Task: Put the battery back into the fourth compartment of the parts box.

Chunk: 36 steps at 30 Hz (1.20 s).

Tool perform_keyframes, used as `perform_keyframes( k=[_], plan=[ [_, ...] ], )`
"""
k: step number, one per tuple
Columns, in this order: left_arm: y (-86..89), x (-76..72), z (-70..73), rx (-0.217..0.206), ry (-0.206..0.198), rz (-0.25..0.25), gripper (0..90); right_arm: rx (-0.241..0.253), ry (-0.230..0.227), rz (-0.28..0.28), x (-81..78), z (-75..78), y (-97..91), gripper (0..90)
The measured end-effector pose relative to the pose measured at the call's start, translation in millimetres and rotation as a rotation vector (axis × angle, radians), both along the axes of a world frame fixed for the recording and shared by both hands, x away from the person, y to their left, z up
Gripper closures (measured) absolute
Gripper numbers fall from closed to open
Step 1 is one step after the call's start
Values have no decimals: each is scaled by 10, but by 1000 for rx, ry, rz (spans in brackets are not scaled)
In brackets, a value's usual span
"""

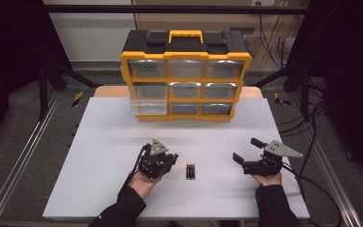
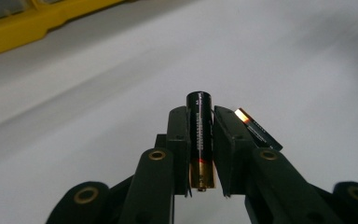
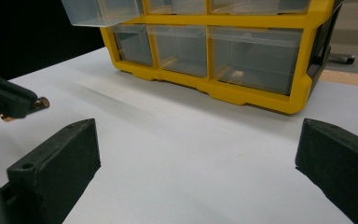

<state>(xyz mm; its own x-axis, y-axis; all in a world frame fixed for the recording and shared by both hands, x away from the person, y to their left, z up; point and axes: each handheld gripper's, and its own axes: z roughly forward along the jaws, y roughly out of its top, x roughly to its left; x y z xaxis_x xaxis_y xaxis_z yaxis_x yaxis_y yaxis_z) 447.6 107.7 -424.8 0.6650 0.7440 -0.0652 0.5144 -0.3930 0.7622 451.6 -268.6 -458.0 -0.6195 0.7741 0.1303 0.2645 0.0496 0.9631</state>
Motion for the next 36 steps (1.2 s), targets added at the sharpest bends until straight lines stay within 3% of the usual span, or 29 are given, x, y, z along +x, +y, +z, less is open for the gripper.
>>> perform_keyframes(
  k=[13,24,36],
  plan=[
    [312,55,347,-61,-63,5,762,-7,14,5,0,-6,9,2],
    [510,147,568,-63,-109,22,761,-20,12,4,12,-15,13,3],
    [652,323,791,-96,-145,47,762,-27,18,3,14,-25,25,3]
  ],
)
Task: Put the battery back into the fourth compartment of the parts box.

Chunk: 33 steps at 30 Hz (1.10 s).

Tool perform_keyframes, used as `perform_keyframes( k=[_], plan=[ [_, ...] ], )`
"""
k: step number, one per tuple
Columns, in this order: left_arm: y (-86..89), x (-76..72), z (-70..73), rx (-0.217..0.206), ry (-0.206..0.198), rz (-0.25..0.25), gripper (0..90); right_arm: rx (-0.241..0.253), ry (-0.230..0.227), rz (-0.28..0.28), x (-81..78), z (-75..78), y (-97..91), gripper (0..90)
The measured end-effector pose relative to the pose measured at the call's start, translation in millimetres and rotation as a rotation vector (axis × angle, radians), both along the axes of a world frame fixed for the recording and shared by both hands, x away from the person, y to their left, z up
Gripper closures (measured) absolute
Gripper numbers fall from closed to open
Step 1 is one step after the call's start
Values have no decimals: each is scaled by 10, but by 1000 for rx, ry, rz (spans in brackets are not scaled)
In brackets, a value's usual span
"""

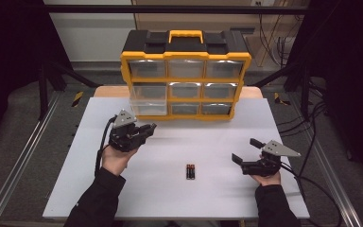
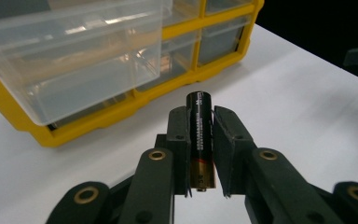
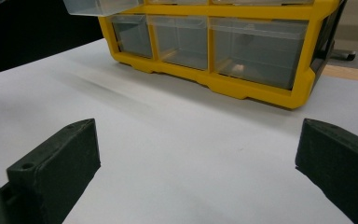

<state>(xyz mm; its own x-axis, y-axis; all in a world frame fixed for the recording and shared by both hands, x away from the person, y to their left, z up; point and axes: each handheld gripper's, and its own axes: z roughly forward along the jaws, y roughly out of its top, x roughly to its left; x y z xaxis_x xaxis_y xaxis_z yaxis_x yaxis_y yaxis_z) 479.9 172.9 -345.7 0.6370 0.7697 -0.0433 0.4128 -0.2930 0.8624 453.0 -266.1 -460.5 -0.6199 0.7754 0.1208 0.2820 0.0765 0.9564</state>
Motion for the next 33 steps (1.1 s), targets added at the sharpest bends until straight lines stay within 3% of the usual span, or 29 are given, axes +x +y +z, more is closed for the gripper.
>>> perform_keyframes(
  k=[14,21,28,30,33],
  plan=[
    [92,221,381,-40,-43,20,761,-2,-5,-1,2,0,-2,3],
    [102,373,531,-19,-64,43,761,-1,-8,2,2,3,-8,3],
    [127,554,590,-2,-56,68,761,-1,-7,-1,2,3,-8,3],
    [120,598,606,21,-66,78,761,-2,-8,0,3,3,-8,3],
    [129,674,627,13,-62,88,761,1,-8,0,0,5,-10,3]
  ],
)
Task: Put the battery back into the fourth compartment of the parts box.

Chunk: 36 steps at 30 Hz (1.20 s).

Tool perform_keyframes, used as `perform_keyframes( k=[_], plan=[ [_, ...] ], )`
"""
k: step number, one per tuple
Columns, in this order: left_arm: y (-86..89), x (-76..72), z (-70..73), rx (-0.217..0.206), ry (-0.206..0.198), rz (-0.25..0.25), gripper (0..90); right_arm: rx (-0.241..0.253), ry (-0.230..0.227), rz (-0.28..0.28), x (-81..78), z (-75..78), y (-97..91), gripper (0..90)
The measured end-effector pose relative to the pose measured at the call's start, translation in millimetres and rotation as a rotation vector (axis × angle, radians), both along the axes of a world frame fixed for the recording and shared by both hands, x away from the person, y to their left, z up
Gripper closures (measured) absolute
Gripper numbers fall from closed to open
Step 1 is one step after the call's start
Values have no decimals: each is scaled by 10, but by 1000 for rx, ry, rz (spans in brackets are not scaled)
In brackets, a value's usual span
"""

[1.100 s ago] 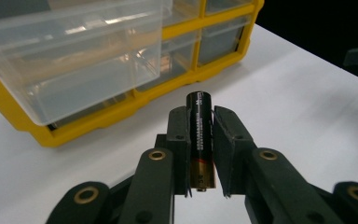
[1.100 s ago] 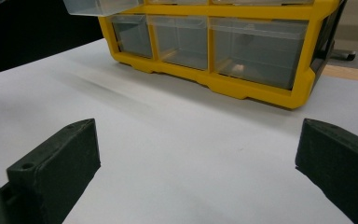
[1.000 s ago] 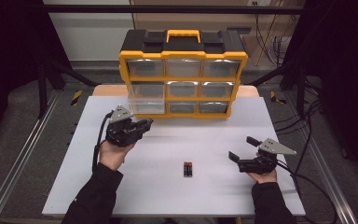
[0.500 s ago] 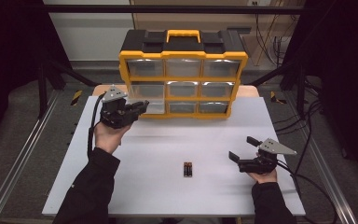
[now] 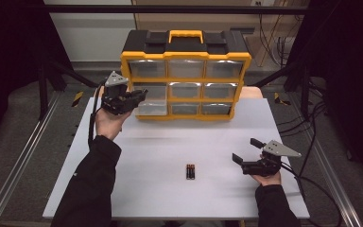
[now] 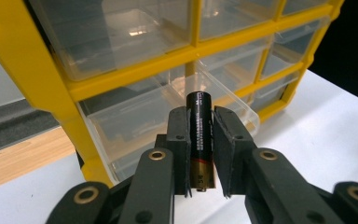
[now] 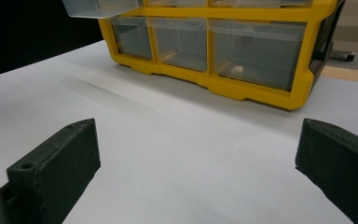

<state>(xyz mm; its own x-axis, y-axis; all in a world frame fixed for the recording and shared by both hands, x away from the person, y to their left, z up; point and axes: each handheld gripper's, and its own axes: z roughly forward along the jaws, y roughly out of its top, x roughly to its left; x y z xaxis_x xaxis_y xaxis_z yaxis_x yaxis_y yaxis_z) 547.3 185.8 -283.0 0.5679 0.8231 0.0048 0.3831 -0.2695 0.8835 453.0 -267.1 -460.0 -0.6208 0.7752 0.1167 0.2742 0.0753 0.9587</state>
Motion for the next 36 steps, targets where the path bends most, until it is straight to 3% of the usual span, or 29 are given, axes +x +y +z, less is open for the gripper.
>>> perform_keyframes(
  k=[3,6,9,11,14,20,26,31,36],
  plan=[
    [5,70,20,-1,3,-1,761,6,6,-2,-5,4,2,3],
    [7,174,31,34,4,14,761,9,2,1,0,2,2,3],
    [21,237,21,30,7,20,760,9,5,0,-3,4,1,3],
    [28,283,-1,34,13,18,761,7,6,-1,-3,4,1,3],
    [22,355,-66,78,23,16,761,5,2,2,0,2,1,3],
    [22,448,-194,98,58,25,761,7,3,1,-2,5,0,2],
    [3,487,-293,125,74,31,759,3,4,2,2,-1,3,3],
    [5,479,-285,135,72,42,754,8,4,2,0,1,2,3],
    [40,409,-224,96,36,48,708,5,2,1,0,1,1,3]
  ],
)
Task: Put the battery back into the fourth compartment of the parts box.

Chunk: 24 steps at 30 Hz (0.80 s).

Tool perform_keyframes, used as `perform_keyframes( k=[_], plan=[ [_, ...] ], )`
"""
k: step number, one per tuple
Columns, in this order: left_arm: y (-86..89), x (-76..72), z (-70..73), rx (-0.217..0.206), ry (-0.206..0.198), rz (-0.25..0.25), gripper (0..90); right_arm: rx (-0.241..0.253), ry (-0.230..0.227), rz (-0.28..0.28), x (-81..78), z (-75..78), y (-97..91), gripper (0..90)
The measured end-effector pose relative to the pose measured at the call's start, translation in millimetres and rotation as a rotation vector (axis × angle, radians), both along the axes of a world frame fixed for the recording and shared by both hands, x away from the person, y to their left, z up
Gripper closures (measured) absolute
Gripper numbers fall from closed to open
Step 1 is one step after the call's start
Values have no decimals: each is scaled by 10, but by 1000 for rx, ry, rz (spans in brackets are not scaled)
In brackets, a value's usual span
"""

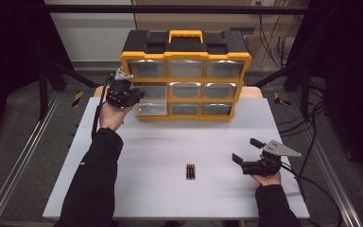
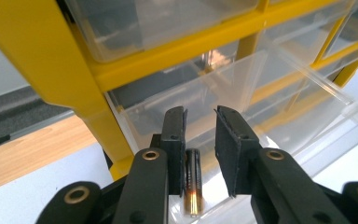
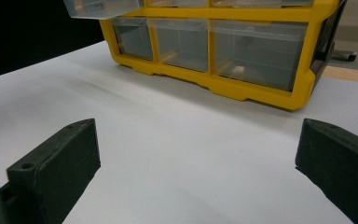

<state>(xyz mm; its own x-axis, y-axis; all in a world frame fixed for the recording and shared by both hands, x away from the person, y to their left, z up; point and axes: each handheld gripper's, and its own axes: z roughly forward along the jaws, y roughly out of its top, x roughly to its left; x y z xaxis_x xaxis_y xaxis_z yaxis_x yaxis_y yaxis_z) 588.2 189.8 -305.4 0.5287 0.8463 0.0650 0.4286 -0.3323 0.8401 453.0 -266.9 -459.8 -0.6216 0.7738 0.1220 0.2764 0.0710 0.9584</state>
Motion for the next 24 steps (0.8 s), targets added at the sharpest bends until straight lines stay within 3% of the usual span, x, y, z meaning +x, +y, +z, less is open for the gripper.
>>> perform_keyframes(
  k=[3,9,13,24],
  plan=[
    [12,-91,53,-37,-27,-16,638,1,1,-1,-1,1,0,3],
    [74,-326,86,-106,-77,-52,413,3,0,0,-4,3,0,3],
    [160,-485,31,-188,-101,-88,319,4,-1,0,-4,4,-1,3],
    [263,-847,-215,-268,-104,-132,139,5,-2,-2,-7,5,0,3]
  ],
)
